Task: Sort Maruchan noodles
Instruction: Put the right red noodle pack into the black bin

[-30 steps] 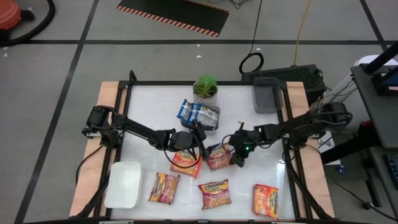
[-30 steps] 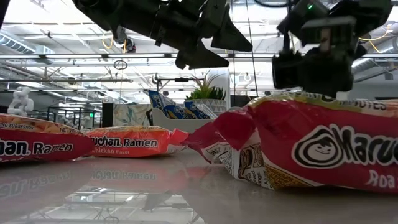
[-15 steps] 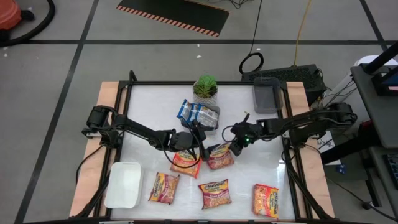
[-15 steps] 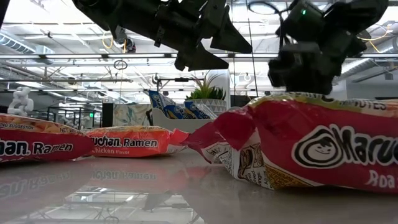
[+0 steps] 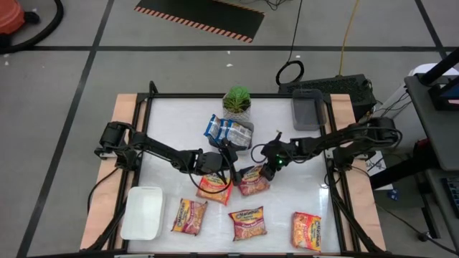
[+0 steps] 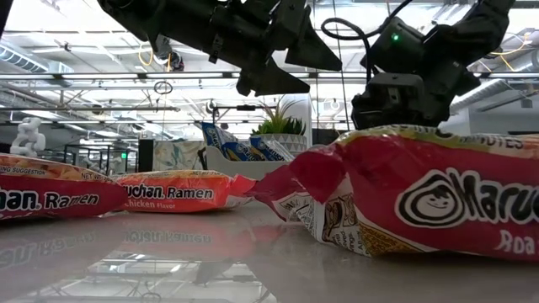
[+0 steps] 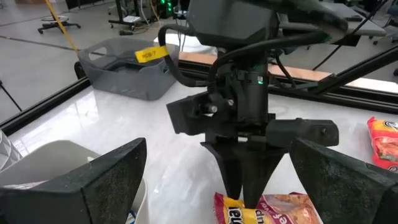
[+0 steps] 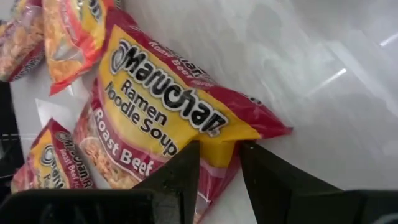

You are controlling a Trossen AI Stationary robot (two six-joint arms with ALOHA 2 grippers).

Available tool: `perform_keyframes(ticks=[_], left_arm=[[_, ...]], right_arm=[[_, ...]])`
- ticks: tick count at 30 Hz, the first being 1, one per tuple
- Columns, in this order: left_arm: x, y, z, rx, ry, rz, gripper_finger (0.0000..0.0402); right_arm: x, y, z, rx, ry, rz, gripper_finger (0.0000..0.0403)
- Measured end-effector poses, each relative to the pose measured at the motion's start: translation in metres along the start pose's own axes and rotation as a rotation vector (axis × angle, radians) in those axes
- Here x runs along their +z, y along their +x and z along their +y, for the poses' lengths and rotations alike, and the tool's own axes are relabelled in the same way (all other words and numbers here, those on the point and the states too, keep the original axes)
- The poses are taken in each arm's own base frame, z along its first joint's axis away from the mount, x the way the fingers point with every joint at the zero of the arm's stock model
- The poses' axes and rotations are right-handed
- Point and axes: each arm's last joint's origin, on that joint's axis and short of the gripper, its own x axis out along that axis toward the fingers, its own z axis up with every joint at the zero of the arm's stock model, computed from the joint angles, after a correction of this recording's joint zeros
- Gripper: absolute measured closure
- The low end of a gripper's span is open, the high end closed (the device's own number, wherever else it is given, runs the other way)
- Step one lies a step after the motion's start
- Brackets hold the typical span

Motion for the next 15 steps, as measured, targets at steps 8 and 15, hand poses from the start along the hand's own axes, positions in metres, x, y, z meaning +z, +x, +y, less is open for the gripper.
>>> perform_keyframes(ticks=[8,15], left_arm=[[-0.0001,0.0000,0.0000,0.000,0.000,0.001,0.0003],[-0.0002,0.0000,0.0001,0.000,-0.005,0.002,0.0003]], right_arm=[[0.0072,-0.0010,0.0001,0.012,-0.070,-0.064,0.0291],[0.0082,-0.0014,-0.0010,0.008,-0.118,-0.068,0.0320]])
